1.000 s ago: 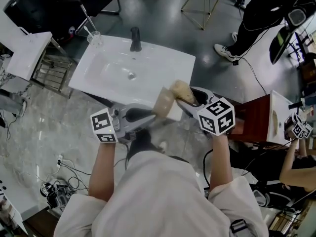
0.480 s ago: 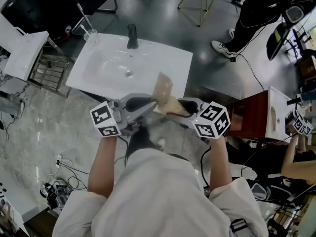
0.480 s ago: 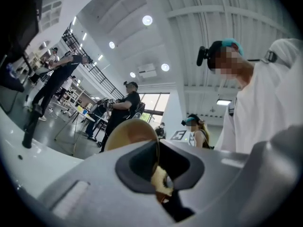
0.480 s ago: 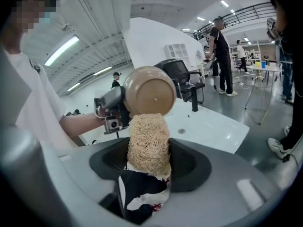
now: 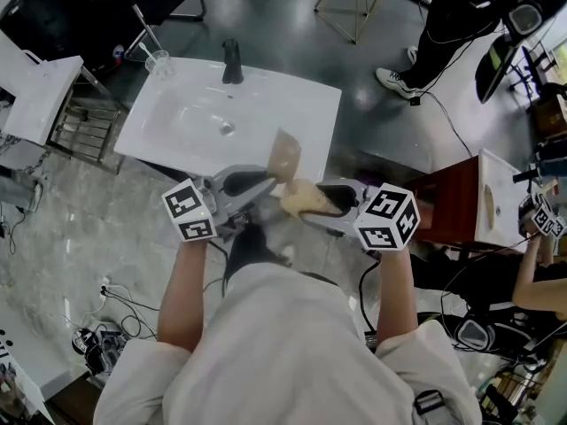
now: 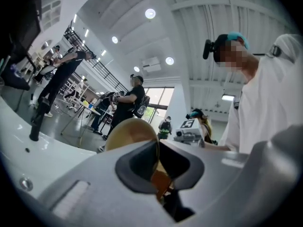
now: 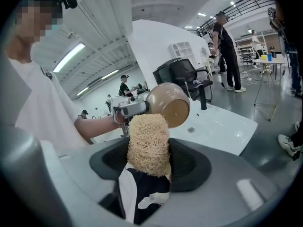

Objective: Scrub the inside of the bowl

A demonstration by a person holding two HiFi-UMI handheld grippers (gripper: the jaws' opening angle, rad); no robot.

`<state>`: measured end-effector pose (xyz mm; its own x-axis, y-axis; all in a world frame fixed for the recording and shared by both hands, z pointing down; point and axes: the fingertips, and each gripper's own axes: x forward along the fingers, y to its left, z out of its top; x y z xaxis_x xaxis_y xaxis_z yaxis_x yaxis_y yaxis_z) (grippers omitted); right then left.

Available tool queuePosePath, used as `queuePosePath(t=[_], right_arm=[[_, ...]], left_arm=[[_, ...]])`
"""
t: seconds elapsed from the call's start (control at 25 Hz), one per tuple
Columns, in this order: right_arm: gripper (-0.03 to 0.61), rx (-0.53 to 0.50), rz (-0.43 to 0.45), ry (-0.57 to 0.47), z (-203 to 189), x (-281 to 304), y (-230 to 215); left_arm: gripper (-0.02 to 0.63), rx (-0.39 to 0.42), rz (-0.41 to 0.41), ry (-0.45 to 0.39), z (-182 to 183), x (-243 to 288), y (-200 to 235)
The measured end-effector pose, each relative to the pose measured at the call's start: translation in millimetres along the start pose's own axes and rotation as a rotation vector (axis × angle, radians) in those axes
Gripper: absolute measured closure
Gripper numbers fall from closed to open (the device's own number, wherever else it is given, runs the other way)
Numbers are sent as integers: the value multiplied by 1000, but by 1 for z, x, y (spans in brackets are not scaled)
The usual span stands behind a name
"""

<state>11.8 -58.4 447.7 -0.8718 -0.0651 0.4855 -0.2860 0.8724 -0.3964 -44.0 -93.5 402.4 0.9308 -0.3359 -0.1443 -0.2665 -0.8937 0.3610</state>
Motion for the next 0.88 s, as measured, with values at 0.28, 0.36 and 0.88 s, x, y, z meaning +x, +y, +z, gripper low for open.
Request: queuePosePath(t=[0.28, 0.36, 0.88], right_arm=[[324, 54, 25, -143, 32, -17, 0], [324, 57, -17, -150, 38, -16, -9], [322, 130, -218, -185, 35, -25, -71]], left_arm=[[595, 4, -53, 128, -32, -3, -12], [595, -1, -62, 119, -34, -1, -17], [595, 18, -196, 41, -7, -10, -46]])
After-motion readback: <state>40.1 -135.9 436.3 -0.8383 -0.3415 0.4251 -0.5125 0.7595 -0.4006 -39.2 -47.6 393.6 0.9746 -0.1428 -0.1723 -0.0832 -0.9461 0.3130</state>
